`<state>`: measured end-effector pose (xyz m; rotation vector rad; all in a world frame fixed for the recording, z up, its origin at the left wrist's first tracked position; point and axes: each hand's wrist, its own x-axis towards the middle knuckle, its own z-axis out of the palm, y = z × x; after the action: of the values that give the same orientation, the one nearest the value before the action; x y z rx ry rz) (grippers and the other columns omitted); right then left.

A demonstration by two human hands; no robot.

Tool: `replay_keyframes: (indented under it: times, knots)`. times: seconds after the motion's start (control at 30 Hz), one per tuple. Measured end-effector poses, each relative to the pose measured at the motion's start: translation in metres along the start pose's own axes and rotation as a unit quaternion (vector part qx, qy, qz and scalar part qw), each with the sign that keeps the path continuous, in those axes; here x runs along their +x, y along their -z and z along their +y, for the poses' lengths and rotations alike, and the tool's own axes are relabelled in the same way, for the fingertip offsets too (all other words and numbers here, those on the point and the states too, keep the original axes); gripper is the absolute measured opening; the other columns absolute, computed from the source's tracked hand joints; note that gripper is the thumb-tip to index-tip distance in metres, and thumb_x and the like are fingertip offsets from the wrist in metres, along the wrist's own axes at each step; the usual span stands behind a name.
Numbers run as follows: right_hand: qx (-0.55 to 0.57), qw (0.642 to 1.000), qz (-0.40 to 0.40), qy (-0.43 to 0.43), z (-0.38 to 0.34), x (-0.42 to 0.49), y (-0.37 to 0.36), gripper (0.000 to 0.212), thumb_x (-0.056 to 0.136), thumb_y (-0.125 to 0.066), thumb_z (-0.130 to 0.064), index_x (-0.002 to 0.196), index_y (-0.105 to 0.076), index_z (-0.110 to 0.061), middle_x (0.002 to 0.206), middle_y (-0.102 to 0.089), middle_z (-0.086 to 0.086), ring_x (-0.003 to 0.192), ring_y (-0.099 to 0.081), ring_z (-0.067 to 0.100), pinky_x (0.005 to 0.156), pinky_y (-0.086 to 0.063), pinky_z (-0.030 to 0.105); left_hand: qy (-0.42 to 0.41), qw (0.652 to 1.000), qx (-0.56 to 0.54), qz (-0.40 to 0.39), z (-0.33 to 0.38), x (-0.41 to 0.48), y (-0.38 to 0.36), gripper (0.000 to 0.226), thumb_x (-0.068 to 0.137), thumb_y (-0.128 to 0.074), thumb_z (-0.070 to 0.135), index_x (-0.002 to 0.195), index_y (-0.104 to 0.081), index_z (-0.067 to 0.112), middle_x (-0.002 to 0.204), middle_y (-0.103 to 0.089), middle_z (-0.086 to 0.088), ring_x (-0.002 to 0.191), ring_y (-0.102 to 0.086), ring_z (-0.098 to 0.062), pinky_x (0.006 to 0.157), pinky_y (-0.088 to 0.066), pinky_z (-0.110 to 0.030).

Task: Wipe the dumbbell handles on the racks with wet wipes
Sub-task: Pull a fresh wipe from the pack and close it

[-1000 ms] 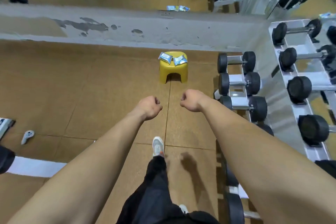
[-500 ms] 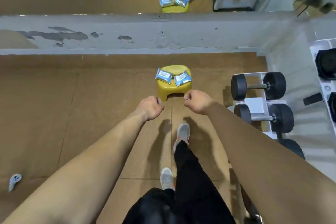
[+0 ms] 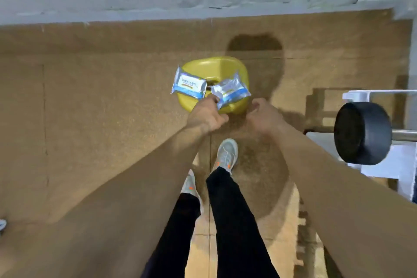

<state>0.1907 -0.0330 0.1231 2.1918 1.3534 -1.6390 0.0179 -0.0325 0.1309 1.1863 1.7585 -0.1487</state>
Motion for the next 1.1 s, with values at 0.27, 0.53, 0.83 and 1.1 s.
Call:
replay_keyframes:
  times: [0.27, 0.53, 0.83, 1.1]
  knots:
    - [0.048, 0.998, 0.040, 0.028, 0.015, 0.141, -0.041, 0.041, 0.100, -0.043, -0.008, 0.138, -0.057, -0.017, 0.133, -0.060, 0.008, 0.107, -0.061, 0.024, 0.078, -0.039, 0.022, -0.041, 0.992, 0.049, 0.105, -0.019, 0.131, -0.068, 0.078, 0.080, -0.081, 0.027, 0.146, -0.038, 0.017, 0.138, -0.036, -0.009, 0.120, -0.050, -0.026, 0.091, -0.047, -0.036]
    - [0.065, 0.989, 0.003, 0.129, 0.024, 0.174, -0.070, 0.043, 0.088, -0.047, 0.008, 0.104, -0.077, -0.020, 0.096, -0.069, -0.011, 0.089, -0.061, 0.006, 0.067, -0.040, 0.006, -0.128, 0.984, 0.026, 0.123, -0.045, 0.170, -0.091, 0.056, 0.082, -0.077, 0.031, 0.133, -0.053, 0.029, 0.131, -0.033, -0.005, 0.117, -0.050, -0.024, 0.085, -0.052, -0.040]
    - [0.042, 0.979, 0.110, 0.165, 0.028, 0.192, -0.070, 0.017, 0.094, -0.058, -0.012, 0.095, -0.069, -0.024, 0.094, -0.065, -0.006, 0.087, -0.061, 0.013, 0.078, -0.051, 0.030, -0.157, 0.971, -0.028, 0.177, -0.062, 0.190, -0.099, 0.032, 0.078, -0.079, 0.017, 0.097, -0.053, 0.011, 0.111, -0.035, 0.002, 0.083, -0.031, -0.002, 0.066, -0.036, -0.024]
    - [-0.215, 0.942, 0.173, 0.193, 0.018, 0.216, -0.087, 0.016, 0.097, -0.063, -0.031, 0.093, -0.069, -0.016, 0.102, -0.061, 0.004, 0.074, -0.054, 0.021, 0.063, -0.042, 0.031, -0.191, 0.960, -0.052, 0.199, -0.073, 0.189, -0.101, 0.031, 0.072, -0.068, -0.001, 0.096, -0.052, 0.009, 0.112, -0.044, -0.005, 0.094, -0.041, -0.011, 0.078, -0.046, -0.030]
